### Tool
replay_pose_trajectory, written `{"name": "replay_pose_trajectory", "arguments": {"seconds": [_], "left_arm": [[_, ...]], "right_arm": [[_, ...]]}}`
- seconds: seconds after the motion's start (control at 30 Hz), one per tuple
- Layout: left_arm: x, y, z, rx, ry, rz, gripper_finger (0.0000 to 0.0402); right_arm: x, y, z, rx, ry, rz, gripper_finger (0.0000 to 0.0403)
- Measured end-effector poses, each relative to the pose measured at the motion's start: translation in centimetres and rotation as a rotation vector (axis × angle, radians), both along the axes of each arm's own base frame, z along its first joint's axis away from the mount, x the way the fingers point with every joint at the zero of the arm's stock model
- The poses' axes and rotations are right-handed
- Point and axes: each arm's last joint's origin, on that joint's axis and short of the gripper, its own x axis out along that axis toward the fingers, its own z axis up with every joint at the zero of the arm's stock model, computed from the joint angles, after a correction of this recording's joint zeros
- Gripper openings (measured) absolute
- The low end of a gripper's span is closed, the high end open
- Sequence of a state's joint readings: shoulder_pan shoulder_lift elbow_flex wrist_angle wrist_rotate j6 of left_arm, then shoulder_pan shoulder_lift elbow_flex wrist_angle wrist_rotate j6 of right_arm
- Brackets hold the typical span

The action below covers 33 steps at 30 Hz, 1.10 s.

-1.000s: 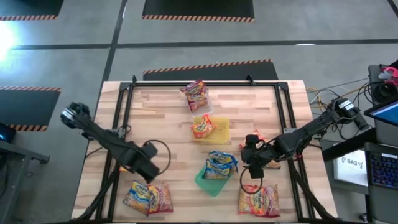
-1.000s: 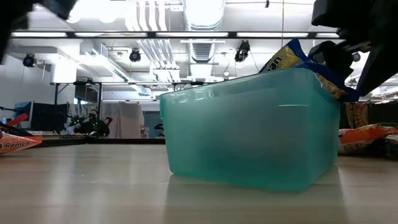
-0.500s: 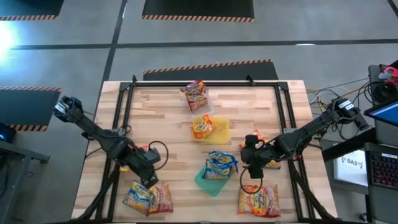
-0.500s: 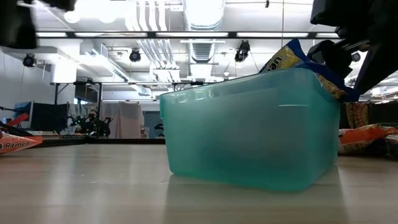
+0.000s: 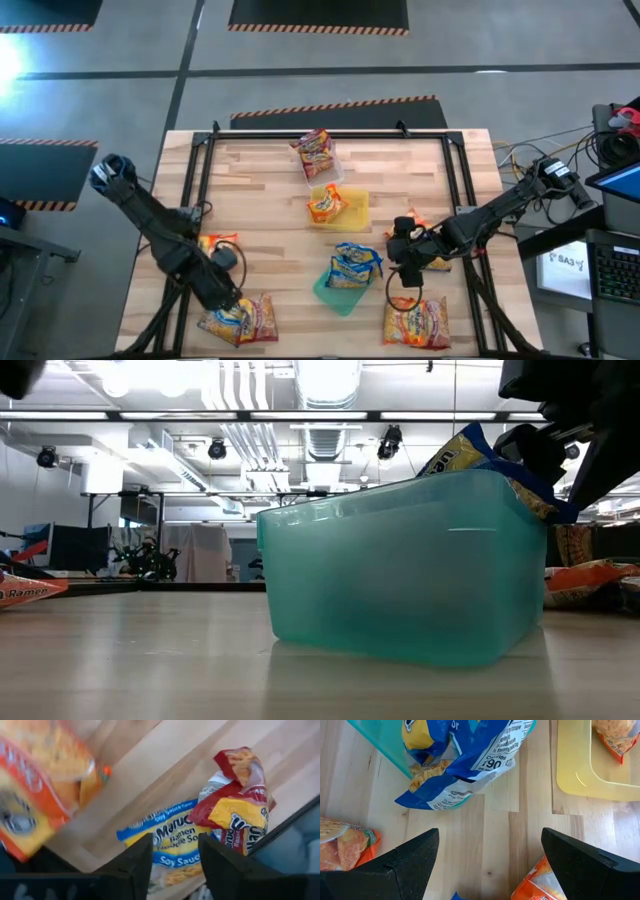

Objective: Sort Maruchan noodles
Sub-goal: Put the blue noodle pack into the green bin

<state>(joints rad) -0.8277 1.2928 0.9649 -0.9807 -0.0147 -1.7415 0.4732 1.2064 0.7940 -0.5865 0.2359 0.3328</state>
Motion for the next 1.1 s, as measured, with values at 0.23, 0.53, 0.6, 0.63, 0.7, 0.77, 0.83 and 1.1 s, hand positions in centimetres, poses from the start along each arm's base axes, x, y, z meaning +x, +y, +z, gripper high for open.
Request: {"name": "replay_pose_trajectory", "arguments": {"seconds": [0.23, 0.53, 0.6, 0.63, 0.7, 0.77, 0.83, 1.1], "left_arm": [[-1.1, -1.6, -0.7, -0.003, 0.028, 0.194, 0.0194], [-2.0, -2.8, -3.2, 0.001, 0.081, 0.188, 0.0281], [-2.2, -2.9, -4.2, 0.011, 0.108, 0.189, 0.0287], [-2.4, -2.9, -4.6, 0.012, 0.111, 0.197, 0.0288], [-2.6, -2.9, -5.2, 0.004, 0.113, 0.215, 0.0289], [-3.0, -2.9, -5.9, -0.001, 0.117, 0.226, 0.0289], [-3.2, -2.9, -6.7, -0.037, 0.105, 0.235, 0.0289], [-3.6, -2.6, -9.3, -0.117, 0.029, 0.246, 0.0289]], "right_arm": [[0.0, 0.0, 0.0, 0.000, 0.000, 0.000, 0.0341], [0.0, 0.0, 0.0, 0.000, 0.000, 0.000, 0.0341], [0.0, 0.0, 0.0, 0.000, 0.000, 0.000, 0.0341], [0.0, 0.0, 0.0, 0.000, 0.000, 0.000, 0.0341], [0.0, 0.0, 0.0, 0.000, 0.000, 0.000, 0.0341], [0.0, 0.0, 0.0, 0.000, 0.000, 0.000, 0.0341], [0.0, 0.0, 0.0, 0.000, -0.001, 0.000, 0.0341], [0.0, 0.0, 0.0, 0.000, 0.000, 0.000, 0.0341]]}}
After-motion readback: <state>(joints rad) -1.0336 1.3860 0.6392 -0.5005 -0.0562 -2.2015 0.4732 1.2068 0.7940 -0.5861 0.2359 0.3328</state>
